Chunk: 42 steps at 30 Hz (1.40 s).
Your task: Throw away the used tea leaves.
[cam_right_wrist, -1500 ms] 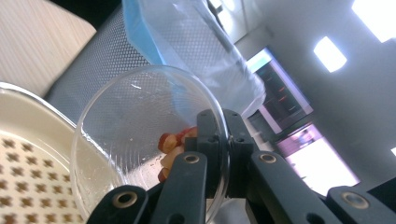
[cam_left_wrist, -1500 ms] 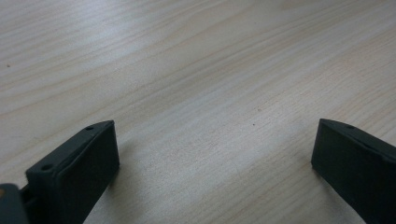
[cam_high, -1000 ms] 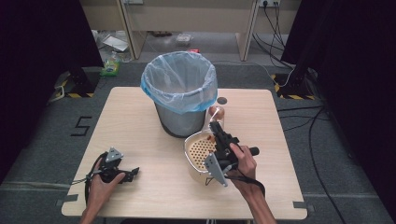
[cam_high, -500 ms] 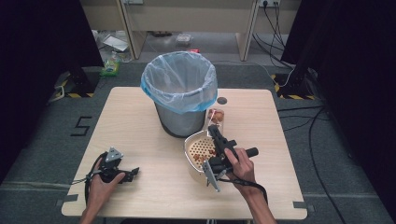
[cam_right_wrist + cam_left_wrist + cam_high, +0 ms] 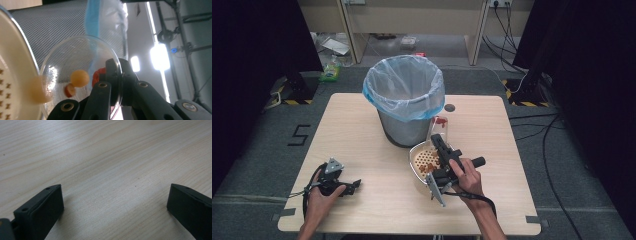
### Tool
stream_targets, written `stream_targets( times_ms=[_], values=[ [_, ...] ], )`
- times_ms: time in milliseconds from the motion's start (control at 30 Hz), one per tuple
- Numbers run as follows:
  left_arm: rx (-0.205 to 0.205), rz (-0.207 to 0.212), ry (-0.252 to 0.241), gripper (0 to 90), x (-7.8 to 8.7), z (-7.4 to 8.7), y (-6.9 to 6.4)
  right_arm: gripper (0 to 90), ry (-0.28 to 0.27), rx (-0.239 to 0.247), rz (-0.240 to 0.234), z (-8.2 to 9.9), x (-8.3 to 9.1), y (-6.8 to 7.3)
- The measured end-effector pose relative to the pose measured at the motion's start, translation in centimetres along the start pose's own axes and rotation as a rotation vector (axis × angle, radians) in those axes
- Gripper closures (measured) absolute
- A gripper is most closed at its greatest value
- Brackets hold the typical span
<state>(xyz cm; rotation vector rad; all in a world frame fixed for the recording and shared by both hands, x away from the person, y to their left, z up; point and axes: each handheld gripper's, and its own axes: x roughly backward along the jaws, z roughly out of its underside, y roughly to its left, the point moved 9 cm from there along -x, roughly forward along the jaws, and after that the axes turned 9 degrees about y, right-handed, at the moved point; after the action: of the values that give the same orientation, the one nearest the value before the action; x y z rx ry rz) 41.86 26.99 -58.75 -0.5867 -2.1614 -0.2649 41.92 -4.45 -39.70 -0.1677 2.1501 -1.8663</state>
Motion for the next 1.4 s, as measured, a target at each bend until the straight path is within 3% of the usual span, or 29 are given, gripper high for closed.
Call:
stream_targets(
  times_ms=[67,233,367,467,500,533,600,633,667,700,733,833,933,967,1167,1233,1267,1300,1333,1400],
  values=[
    [0.000,0.000,0.000,0.0,0.0,0.0,0.0,88.2,-0.007,-0.034,0.016,-0.1,0.1,-0.5],
    [0.001,0.000,0.000,0.0,0.0,0.0,0.0,88.2,0.018,-0.009,0.022,0.2,-0.2,-0.3],
    [-0.003,-0.002,0.001,0.0,0.0,0.0,0.0,88.1,0.010,-0.020,0.022,0.2,0.0,-0.5],
    [-0.001,-0.001,0.001,0.0,0.0,0.0,0.0,88.1,0.030,-0.215,-0.049,1.3,-0.5,-1.1],
    [-0.001,-0.001,0.001,0.0,0.0,0.0,0.0,88.1,0.037,-0.261,-0.071,1.6,-0.6,-1.2],
    [-0.001,-0.001,0.001,0.0,0.0,0.0,0.0,88.1,0.037,-0.261,-0.071,1.6,-0.6,-1.2],
    [0.001,0.000,0.000,0.0,0.0,0.0,0.0,88.1,0.065,-0.431,-0.140,2.9,-1.0,-1.5],
    [0.001,0.000,0.000,0.0,0.0,0.0,0.0,88.1,0.065,-0.431,-0.140,2.9,-1.0,-1.5],
    [0.001,0.000,0.000,0.0,0.0,0.0,0.0,88.0,0.080,-0.522,-0.177,3.6,-1.2,-1.6],
    [0.001,0.000,0.000,0.0,0.0,0.0,0.0,88.0,0.080,-0.522,-0.177,3.6,-1.2,-1.6],
    [-0.001,-0.002,0.000,0.0,0.0,0.0,0.0,88.0,0.097,-0.602,-0.210,4.3,-1.5,-1.7],
    [0.001,0.000,0.000,0.0,0.0,0.0,0.0,88.0,0.131,-0.713,-0.255,5.3,-1.8,-1.7],
    [0.001,0.000,0.000,0.0,0.0,0.0,0.0,87.9,0.163,-0.807,-0.301,6.3,-2.1,-1.6],
    [0.001,0.000,0.000,0.0,0.0,0.0,0.0,87.9,0.163,-0.807,-0.301,6.3,-2.1,-1.6],
    [0.002,0.001,0.000,0.0,0.0,0.0,0.0,87.9,0.222,-1.007,-0.391,8.7,-3.4,-1.2],
    [0.002,0.001,0.000,0.0,0.0,0.0,0.0,87.8,0.247,-1.046,-0.436,9.3,-3.8,-0.8],
    [0.002,0.001,0.000,0.0,0.0,0.0,0.0,87.8,0.247,-1.046,-0.436,9.3,-3.8,-0.8],
    [0.002,0.001,0.000,0.0,0.0,0.0,0.0,87.8,0.267,-1.081,-0.466,10.0,-4.3,-0.6],
    [0.002,0.001,0.000,0.0,0.0,0.0,0.0,87.8,0.267,-1.081,-0.466,10.0,-4.3,-0.6],
    [0.002,0.003,0.002,0.0,0.0,0.0,0.0,87.8,0.280,-1.126,-0.473,10.8,-4.8,-0.6]
  ],
)
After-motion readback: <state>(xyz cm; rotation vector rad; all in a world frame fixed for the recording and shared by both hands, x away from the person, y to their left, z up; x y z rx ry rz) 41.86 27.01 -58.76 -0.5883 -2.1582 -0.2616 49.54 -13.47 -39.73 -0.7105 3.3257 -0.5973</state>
